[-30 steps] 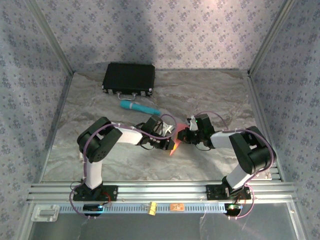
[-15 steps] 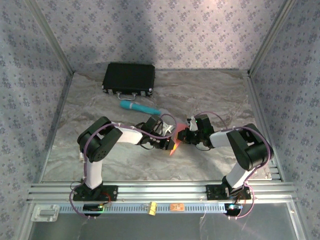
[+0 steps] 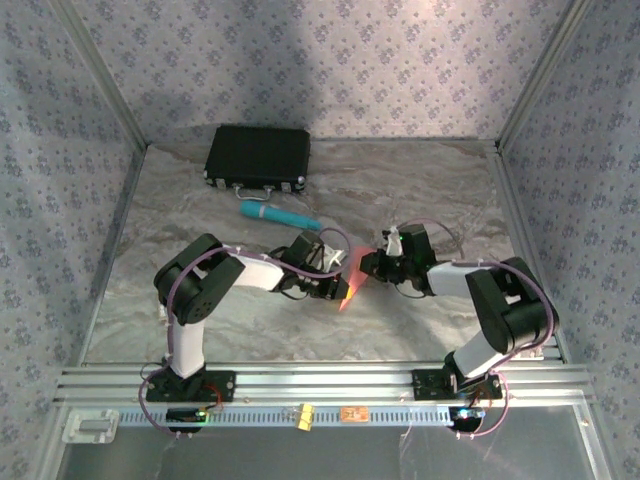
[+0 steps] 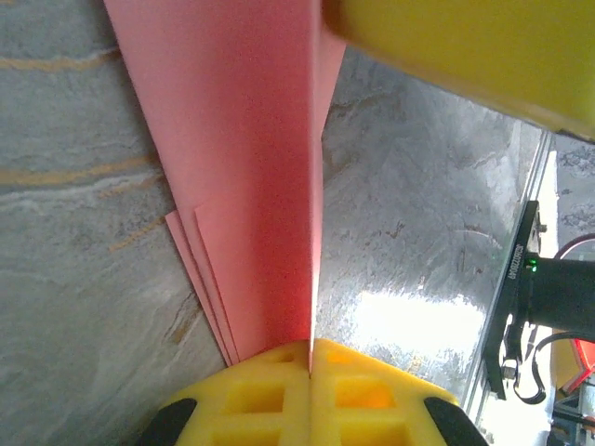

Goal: Fold a paper plane with a square sheet of paper (pick it up from the middle)
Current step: Fold the wing for the fifth time at the center of the table.

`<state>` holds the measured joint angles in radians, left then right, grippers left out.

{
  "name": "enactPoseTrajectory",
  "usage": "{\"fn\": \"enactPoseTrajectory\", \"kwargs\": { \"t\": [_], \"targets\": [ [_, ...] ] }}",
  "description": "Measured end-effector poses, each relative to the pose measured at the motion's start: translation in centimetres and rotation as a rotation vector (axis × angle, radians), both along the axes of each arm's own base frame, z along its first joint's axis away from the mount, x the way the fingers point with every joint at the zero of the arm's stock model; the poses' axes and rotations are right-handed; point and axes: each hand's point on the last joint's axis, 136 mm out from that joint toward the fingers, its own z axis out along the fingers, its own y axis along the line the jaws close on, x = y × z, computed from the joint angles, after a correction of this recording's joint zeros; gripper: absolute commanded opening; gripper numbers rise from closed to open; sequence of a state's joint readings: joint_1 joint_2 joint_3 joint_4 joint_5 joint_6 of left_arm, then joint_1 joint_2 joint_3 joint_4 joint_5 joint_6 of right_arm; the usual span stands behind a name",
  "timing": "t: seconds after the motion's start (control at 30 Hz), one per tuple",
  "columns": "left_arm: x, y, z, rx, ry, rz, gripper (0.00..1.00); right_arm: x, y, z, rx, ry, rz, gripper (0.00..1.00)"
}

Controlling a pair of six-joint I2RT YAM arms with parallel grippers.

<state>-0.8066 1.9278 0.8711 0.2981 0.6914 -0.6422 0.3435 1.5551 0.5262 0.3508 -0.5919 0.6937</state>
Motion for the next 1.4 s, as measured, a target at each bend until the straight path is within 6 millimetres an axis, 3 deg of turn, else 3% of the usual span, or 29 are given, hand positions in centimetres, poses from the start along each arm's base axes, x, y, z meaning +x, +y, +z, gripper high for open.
{"fn": "enactPoseTrajectory", "kwargs": {
  "t": [0.4, 0.83, 1.07, 1.4],
  "targets": [
    [0.2, 0.0, 0.1, -0.021, 0.012, 0.032, 0.0, -1.4, 0.7, -1.0, 0.016, 0.048, 0.056, 0.11],
    [0.1, 0.0, 0.0, -0.019, 0.014, 0.033, 0.0, -1.0, 1.2, -2.5, -0.004, 0.078, 0.074, 0.1],
    [0.1, 0.0, 0.2, -0.019, 0.01, 0.022, 0.13, -1.0, 1.4, -2.7, 0.001, 0.091, 0.079, 0.1],
    [-0.4, -0.1, 0.4, 0.004, -0.025, 0.004, 0.11, -0.9, 1.4, -2.7, -0.001, 0.105, 0.08, 0.1]
  ]
}}
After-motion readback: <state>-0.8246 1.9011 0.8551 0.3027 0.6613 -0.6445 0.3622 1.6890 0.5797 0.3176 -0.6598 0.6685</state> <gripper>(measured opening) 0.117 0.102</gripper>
